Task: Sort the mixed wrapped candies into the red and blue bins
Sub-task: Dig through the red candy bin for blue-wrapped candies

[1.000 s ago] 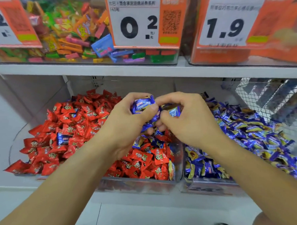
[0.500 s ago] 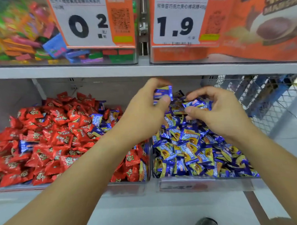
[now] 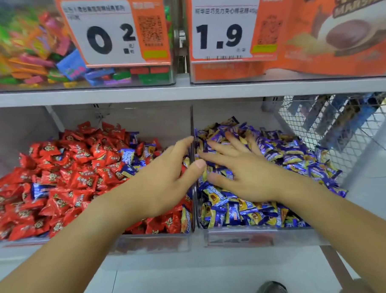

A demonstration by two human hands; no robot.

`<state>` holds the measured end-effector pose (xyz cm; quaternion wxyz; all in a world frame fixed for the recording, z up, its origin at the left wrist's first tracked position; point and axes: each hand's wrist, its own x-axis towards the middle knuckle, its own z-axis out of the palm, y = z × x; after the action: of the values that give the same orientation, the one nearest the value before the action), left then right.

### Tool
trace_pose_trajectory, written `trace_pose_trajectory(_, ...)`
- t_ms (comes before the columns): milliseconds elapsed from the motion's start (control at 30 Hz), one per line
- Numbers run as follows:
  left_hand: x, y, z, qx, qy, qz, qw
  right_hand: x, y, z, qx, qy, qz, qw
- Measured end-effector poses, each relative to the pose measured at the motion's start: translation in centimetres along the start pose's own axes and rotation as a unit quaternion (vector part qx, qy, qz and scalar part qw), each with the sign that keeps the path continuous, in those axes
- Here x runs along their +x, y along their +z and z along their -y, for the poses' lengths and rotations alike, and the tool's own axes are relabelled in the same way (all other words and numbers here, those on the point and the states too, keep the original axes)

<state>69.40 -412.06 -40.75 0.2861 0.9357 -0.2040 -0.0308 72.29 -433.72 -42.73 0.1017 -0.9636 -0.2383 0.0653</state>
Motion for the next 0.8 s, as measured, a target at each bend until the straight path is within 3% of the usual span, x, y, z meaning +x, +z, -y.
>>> trace_pose_trajectory(133,-1.5,-0.5,1.2,0.026,0.005,0.004,1.0,1.2,-0.1,-1.6,-0.058,0.076,-0.018,0.995)
trace_pose_trajectory(267,-3.1,-1.7,3.6,0.141,0.035,0.006,0.989,0.6,-1.6,-2.2,-0.058,0.165,0.023,0.984)
trace_pose_trajectory(333,-4.1,-2.5,4.6,0.179,0.036,0.017,0.983,0.1,-2.5,-1.1,-0.077,0.182,-0.001,0.98)
trace_pose_trajectory(400,-5.1,-3.3,5.5,0.228,0.015,0.029,0.973,-0.3,-3.5,1.4,-0.076,0.127,-0.114,0.982)
trace_pose_trajectory(467,-6.0,-4.2,6.7,0.279,-0.018,0.06,0.958,-0.6,-4.1,5.5,-0.007,0.007,-0.227,0.974)
trace_pose_trajectory(533,-6.7,-5.1,7.7,0.286,-0.051,0.088,0.953,-0.7,-4.0,9.9,0.051,-0.102,-0.247,0.962)
trace_pose_trajectory(633,-7.3,-5.9,9.6,0.237,-0.042,0.07,0.968,0.4,-3.1,14.4,0.049,-0.155,-0.126,0.979)
trace_pose_trajectory(800,-7.6,-7.2,12.1,0.175,0.006,-0.019,0.984,3.7,-2.2,15.7,-0.072,-0.117,0.074,0.988)
